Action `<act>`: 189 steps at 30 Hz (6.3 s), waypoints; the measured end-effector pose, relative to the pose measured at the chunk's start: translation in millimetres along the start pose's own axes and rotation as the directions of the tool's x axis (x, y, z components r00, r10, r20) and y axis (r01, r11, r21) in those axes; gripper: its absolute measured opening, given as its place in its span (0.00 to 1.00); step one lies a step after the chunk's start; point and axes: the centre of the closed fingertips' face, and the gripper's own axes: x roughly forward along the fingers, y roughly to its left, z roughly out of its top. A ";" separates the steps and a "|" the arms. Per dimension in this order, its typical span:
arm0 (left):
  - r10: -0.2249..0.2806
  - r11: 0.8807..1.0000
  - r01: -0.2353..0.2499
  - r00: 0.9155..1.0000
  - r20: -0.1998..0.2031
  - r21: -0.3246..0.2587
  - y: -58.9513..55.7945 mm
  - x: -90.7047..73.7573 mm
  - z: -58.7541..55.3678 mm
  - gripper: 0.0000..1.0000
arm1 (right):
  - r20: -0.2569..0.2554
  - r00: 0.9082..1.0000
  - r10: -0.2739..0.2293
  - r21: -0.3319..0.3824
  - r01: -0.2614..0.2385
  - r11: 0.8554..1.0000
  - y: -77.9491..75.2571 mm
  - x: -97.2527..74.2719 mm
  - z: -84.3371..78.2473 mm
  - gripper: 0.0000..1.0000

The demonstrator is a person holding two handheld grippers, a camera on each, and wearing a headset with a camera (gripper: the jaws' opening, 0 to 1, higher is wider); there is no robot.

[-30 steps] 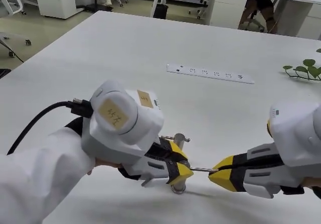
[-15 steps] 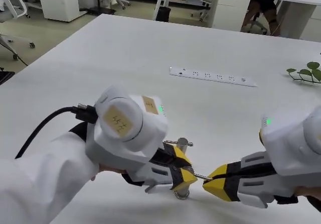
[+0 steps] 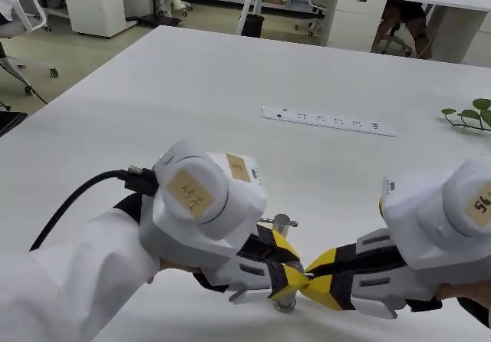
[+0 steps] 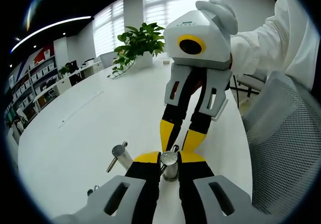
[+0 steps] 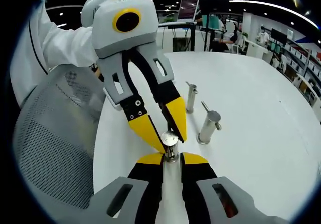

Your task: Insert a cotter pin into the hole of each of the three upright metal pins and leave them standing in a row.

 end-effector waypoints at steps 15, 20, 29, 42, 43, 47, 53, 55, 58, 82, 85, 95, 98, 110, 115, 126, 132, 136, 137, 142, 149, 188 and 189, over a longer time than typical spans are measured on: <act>0.006 1.000 -0.006 1.000 0.001 0.003 0.4 0.2 1.0 0.10 | 0.040 0.999 0.002 -0.009 -0.002 1.000 0.1 -11.7 4.2 0.00; 0.010 1.000 -0.010 1.000 -0.001 -0.005 0.8 0.2 0.9 0.10 | 0.035 0.999 -0.004 -0.035 0.005 0.999 -0.3 -9.8 6.1 0.00; 0.004 0.999 -0.003 1.000 -0.030 0.047 -0.3 -0.7 1.5 0.10 | 0.009 1.000 -0.029 -0.047 0.029 0.998 -1.5 -9.1 2.2 0.06; 0.034 0.999 -0.033 0.999 -0.027 0.027 1.6 -26.8 -3.7 0.66 | 0.048 0.998 -0.036 0.006 0.035 0.999 1.6 -9.7 8.8 0.20; 0.036 0.999 -0.035 0.999 -0.016 0.025 1.3 -30.0 -2.1 0.69 | 0.054 0.998 -0.037 0.015 0.036 0.999 2.1 -9.4 9.8 0.21; 0.027 0.999 -0.026 0.999 0.027 -0.019 -4.8 -38.2 1.5 0.75 | 0.064 0.997 -0.043 0.023 0.041 0.999 3.4 -6.8 12.7 0.23; 0.048 0.995 -0.043 0.997 0.053 -0.088 -10.1 -48.4 -3.7 0.94 | 0.080 0.996 -0.046 0.032 0.044 0.999 3.9 -4.7 14.9 0.23; 0.046 0.994 -0.040 0.997 0.054 -0.104 -12.5 -51.3 -7.5 0.97 | 0.089 0.995 -0.045 0.040 0.041 0.998 3.9 -4.0 15.5 0.23; 0.055 0.991 -0.048 0.997 0.050 -0.128 -13.9 -54.7 -14.5 0.99 | 0.101 0.994 -0.043 0.046 0.039 0.998 3.4 -1.9 15.8 0.22; 0.072 0.976 -0.072 0.997 -0.007 -0.205 -22.4 -71.3 -39.5 0.99 | 0.096 0.995 0.009 -0.018 -0.007 1.000 4.7 15.2 18.9 0.08; 0.077 0.975 -0.077 0.997 -0.006 -0.206 -21.2 -74.0 -39.4 0.99 | 0.096 0.995 0.013 -0.044 -0.009 0.999 5.6 14.5 18.7 0.08; 0.080 0.973 -0.086 0.996 -0.033 -0.213 -19.8 -81.2 -45.9 0.99 | 0.098 0.994 0.046 -0.041 -0.042 0.998 -17.8 -9.7 6.7 0.07; 0.095 0.967 -0.097 0.995 -0.019 -0.236 -14.8 -83.8 -43.8 0.99 | 0.074 0.997 0.024 -0.092 -0.017 0.996 -30.5 -16.9 0.2 0.07; 0.121 0.963 -0.118 0.993 -0.002 -0.243 -6.9 -83.4 -32.9 0.99 | 0.074 0.997 -0.017 -0.091 0.023 0.996 -62.4 -24.0 -11.4 0.08; 0.127 0.960 -0.117 0.992 0.020 -0.255 -7.1 -78.2 -24.9 0.99 | 0.085 0.996 -0.008 -0.075 0.014 0.997 -67.7 -21.6 -13.1 0.07; 0.136 0.950 -0.120 0.990 0.035 -0.287 -9.3 -74.6 -23.5 0.99 | 0.116 0.993 0.032 -0.070 -0.024 0.997 -67.0 -16.7 -8.7 0.08; 0.147 0.949 -0.127 0.988 0.047 -0.290 -8.0 -76.3 -22.3 0.99 | 0.126 0.991 0.040 -0.040 -0.036 0.999 -69.0 -15.8 -7.8 0.08; 0.145 0.946 -0.123 0.988 0.053 -0.299 -7.8 -76.0 -21.4 0.99 | 0.126 0.991 0.035 -0.041 -0.030 0.999 -69.4 -15.7 -7.6 0.09; 0.145 0.947 -0.123 0.988 0.051 -0.297 -7.8 -75.9 -21.5 0.99 | 0.126 0.991 0.032 -0.035 -0.028 0.999 -69.5 -15.7 -7.6 0.09; 0.147 0.946 -0.125 0.988 0.052 -0.298 -6.9 -76.3 -20.6 0.99 | 0.212 0.977 -0.022 0.060 0.009 0.998 -77.7 -24.2 6.3 0.30; 0.187 0.928 -0.122 0.970 0.158 -0.352 -0.1 -86.0 -3.7 0.99 | 0.247 0.964 -0.095 0.069 0.080 0.994 -74.8 -46.4 18.2 0.44; 0.261 0.861 -0.182 0.960 0.105 -0.476 4.6 -115.8 -32.7 0.98 | 0.200 0.909 -0.367 0.424 0.257 0.868 -8.1 -74.8 0.9 0.87; 0.259 0.861 -0.179 0.960 0.107 -0.476 4.5 -116.1 -32.6 0.98 | 0.193 0.911 -0.365 0.422 0.259 0.869 -6.0 -73.7 1.1 0.89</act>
